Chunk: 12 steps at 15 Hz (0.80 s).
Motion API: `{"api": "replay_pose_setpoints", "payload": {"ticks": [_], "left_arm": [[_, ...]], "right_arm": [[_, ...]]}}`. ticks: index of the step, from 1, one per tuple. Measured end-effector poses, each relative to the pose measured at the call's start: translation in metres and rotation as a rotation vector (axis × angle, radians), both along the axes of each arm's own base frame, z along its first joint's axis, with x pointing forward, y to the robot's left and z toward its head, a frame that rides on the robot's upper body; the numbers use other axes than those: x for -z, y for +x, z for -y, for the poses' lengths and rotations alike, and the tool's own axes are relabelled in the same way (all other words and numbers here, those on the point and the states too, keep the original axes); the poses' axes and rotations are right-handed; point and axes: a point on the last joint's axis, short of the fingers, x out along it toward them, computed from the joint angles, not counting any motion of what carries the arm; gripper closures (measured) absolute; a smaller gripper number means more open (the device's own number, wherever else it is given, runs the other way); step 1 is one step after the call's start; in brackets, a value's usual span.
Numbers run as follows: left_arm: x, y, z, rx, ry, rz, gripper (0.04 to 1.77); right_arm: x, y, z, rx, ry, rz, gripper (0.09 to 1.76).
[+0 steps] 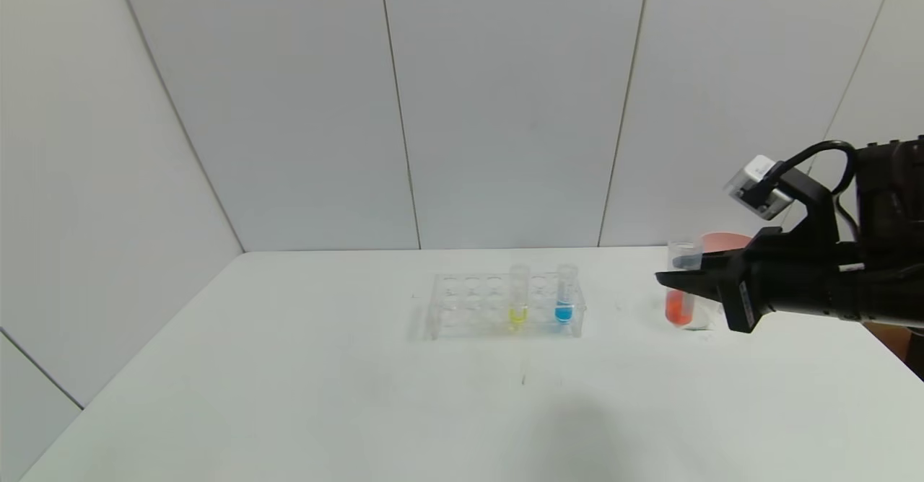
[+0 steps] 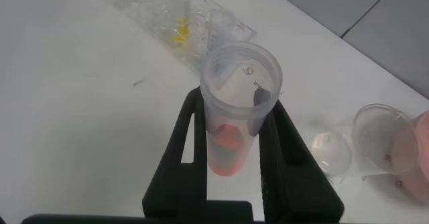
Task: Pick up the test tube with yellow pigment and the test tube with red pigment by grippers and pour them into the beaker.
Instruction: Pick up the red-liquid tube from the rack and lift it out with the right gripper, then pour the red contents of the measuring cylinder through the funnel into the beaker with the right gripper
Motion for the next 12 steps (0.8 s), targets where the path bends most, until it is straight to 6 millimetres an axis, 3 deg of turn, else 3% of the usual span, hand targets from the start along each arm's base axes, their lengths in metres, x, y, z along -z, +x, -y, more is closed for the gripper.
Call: {"api": "replay_pose_setpoints", "payload": {"ticks": [4,7,12], "left_arm": [[0.000,0.000,0.000,0.000,0.000,0.000,0.09],[0.000,0.000,0.000,0.000,0.000,0.000,0.09],[0.000,0.000,0.000,0.000,0.000,0.000,0.09]], "right_arm": [[-0.002,0.019,0.053,0.054,-0.064,0.024,1.34],[-0.005,0.035,0.082,0.096,-0.121,-0.039,1.34],[-0.008,0.064,0.106,0.082,-0.251,-0.075,1.34]]}}
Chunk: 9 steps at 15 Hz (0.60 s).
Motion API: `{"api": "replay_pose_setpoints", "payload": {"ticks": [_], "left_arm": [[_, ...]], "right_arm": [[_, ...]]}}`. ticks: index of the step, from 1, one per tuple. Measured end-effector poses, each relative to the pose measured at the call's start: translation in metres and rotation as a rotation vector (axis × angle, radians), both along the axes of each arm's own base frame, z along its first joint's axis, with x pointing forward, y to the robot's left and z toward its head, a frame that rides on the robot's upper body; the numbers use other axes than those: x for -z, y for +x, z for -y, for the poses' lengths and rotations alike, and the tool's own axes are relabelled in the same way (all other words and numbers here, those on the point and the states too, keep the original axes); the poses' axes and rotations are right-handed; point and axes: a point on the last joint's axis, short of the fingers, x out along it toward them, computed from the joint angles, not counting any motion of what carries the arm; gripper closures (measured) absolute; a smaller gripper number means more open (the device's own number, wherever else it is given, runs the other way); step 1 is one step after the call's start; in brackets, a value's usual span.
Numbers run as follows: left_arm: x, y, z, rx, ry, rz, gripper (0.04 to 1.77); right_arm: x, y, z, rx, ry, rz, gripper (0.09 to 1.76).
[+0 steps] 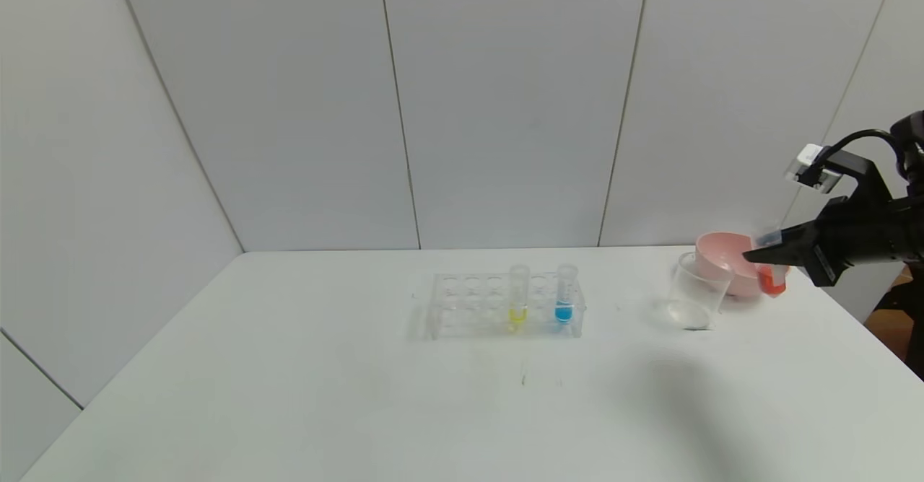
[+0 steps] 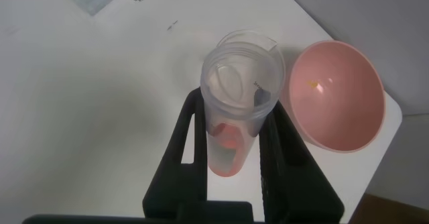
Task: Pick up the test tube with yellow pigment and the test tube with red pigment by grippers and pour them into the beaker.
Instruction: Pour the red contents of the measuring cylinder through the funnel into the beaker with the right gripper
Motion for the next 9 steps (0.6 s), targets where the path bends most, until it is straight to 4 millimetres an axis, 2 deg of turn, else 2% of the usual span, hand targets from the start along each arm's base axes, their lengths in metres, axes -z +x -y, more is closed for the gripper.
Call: {"api": "replay_pose_setpoints", "payload": {"ticks": [5,9], "left_arm": [[0.000,0.000,0.000,0.000,0.000,0.000,0.09],[0.000,0.000,0.000,0.000,0.000,0.000,0.09]], "right_arm": [[0.003,0.028,0.009,0.043,-0.162,-0.046,1.34],[-0.004,0.039,0.009,0.053,-0.230,-0.147,1.34]]}}
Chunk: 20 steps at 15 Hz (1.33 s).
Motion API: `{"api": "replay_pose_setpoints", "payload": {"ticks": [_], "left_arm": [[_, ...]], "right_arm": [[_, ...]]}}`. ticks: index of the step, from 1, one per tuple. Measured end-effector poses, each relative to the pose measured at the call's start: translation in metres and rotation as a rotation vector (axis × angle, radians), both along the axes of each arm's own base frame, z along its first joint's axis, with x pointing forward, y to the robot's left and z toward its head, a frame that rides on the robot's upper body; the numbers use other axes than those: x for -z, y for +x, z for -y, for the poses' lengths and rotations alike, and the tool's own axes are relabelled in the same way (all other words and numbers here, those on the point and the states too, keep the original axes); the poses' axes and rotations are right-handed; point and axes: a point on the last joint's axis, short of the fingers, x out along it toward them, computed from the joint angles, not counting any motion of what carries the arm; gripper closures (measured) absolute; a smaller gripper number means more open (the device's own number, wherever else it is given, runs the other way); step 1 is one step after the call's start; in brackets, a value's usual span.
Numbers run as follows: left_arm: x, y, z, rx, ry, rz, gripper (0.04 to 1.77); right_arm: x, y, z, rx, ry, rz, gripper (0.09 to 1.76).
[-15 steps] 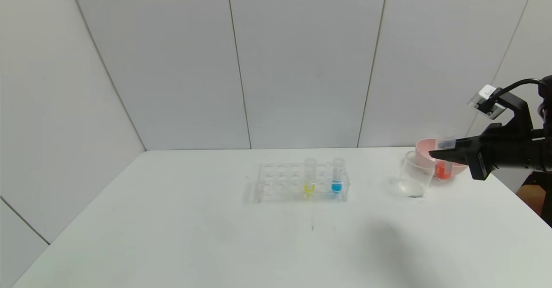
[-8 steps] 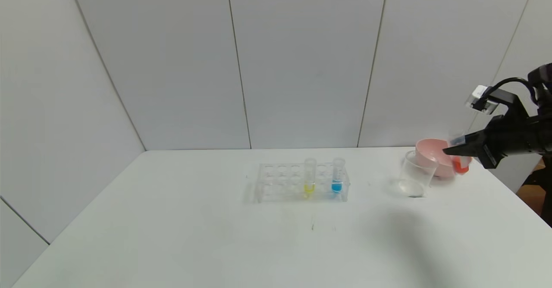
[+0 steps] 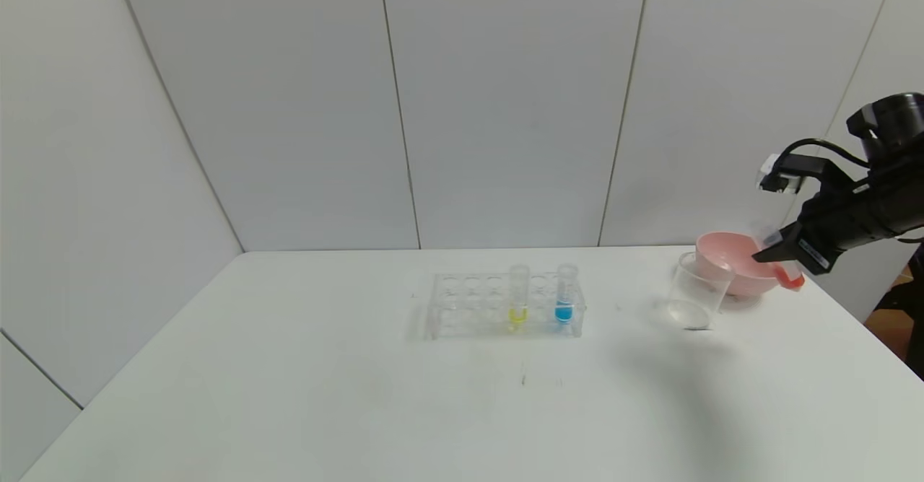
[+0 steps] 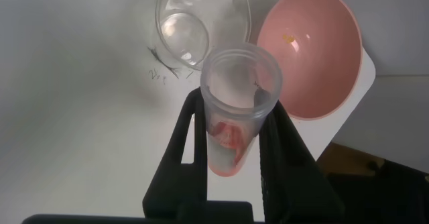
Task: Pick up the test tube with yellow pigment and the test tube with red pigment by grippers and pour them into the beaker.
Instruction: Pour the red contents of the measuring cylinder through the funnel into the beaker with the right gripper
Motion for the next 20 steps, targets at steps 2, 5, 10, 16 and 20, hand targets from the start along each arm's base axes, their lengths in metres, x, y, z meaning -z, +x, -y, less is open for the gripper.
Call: {"api": "replay_pose_setpoints", "payload": {"ticks": [2,5,10,16,20], "left_arm": [[0.000,0.000,0.000,0.000,0.000,0.000,0.09],[0.000,0.000,0.000,0.000,0.000,0.000,0.09],[0.000,0.000,0.000,0.000,0.000,0.000,0.09],[0.000,0.000,0.000,0.000,0.000,0.000,0.09],[0.000,0.000,0.000,0.000,0.000,0.000,0.09]], "right_arm": [[-0.006,0.003,-0.002,0.005,-0.026,-0.045,1.34],[-0.012,0.012,-0.002,0.008,-0.110,-0.068,1.34],[-0.002,0.024,-0.008,-0.029,-0.178,-0.076,1.34],[0.008,0.032,-0.032,-0.021,-0.329,-0.108,1.34],[0.013,0.033,-0.043,-0.018,-0.382,-0.137,1.34]]}}
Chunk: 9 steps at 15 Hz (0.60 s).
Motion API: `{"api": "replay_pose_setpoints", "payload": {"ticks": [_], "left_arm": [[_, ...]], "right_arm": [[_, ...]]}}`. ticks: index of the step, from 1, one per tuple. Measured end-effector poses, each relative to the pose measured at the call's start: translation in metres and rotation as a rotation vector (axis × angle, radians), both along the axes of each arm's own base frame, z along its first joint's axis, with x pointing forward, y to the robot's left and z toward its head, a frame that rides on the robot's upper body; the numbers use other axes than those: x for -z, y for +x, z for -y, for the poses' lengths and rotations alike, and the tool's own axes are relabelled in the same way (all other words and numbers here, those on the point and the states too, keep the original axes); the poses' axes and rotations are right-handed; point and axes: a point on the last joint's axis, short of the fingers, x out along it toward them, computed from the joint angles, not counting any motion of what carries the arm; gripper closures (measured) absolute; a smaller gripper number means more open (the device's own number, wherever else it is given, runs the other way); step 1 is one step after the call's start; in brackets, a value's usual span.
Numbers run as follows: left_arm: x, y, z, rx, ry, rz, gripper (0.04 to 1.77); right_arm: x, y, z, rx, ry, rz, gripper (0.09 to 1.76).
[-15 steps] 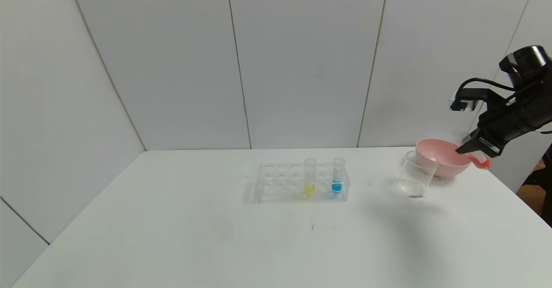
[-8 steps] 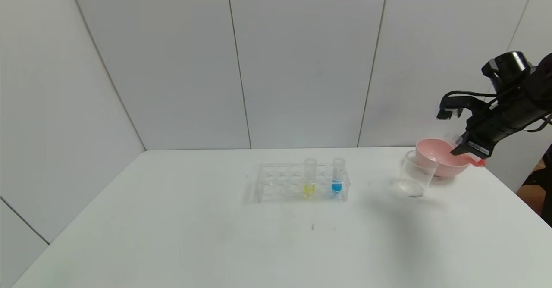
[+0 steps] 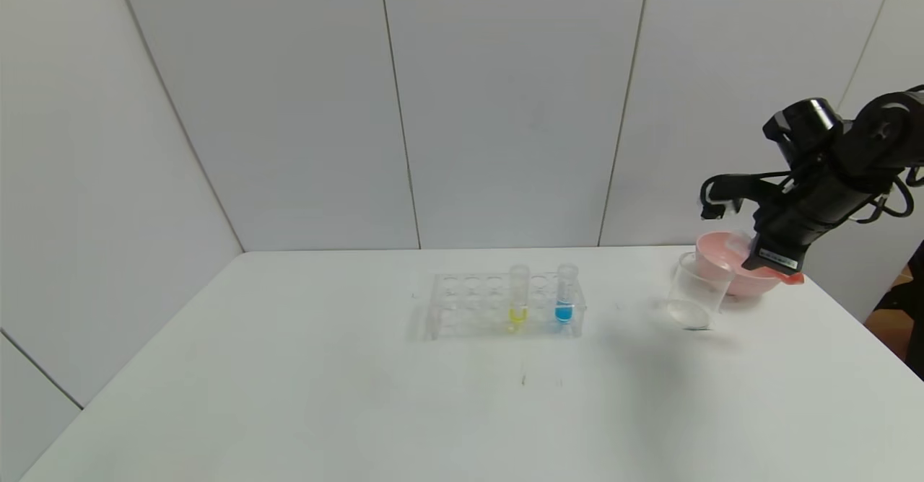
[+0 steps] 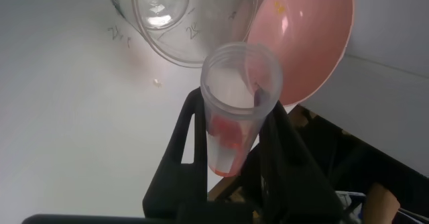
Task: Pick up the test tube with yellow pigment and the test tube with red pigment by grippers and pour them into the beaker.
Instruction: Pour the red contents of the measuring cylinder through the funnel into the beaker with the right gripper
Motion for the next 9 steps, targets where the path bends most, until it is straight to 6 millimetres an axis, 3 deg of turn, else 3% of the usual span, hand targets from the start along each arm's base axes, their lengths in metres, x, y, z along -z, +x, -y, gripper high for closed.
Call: {"api": "replay_pose_setpoints", "payload": {"ticks": [9], "left_arm": [[0.000,0.000,0.000,0.000,0.000,0.000,0.09]], "right_arm": [[0.012,0.006,-0.013,0.041,-0.133,-0.028,1.34]]}}
